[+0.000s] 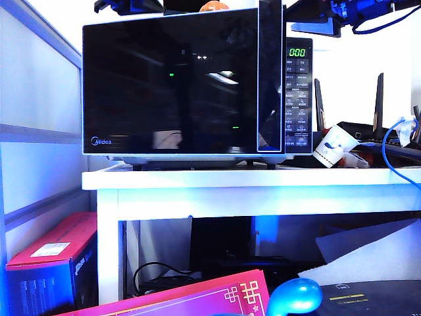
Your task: Open the microwave door, place the orange inside the microwave, then close the microwave door.
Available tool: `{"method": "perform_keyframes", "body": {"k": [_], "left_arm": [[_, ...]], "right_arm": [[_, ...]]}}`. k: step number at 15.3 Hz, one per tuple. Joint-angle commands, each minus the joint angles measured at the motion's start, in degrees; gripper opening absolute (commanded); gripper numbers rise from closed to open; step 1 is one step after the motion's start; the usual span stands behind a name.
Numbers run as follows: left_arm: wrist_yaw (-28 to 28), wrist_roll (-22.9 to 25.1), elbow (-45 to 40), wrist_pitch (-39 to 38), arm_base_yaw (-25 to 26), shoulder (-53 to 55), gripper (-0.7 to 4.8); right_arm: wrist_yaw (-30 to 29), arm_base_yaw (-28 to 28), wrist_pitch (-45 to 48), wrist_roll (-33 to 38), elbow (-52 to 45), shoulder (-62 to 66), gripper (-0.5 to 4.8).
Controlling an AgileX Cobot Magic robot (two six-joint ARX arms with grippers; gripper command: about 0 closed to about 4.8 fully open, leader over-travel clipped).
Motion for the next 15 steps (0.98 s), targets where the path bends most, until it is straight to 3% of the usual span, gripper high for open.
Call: {"method": "perform_keyframes", "body": {"k": [1,6,11,15], "left_arm": [[0.37,-0.20,0.09,2.21,-0.02,-0.33,-0.05],[-1.25,-1.03,0.09,11.78,-1.68,-0.31,-0.05],[-6.19,-0.83,0.09,13.57,-1.84,0.61,-0.05],[-6.34,-0.85,0.09,15.50,-1.86,3.13,-0.05]], "right_arm": [[-4.57,0.46,1.51,1.42,0.52,-0.44,3.60],[-9.09,0.72,1.68,1.81,0.52,-0.44,3.60],[-14.51,0.72,7.15,4.42,0.52,-0.44,3.60],[-15.47,1.03,8.70,5.75,0.52,-0.44,3.60]]}}
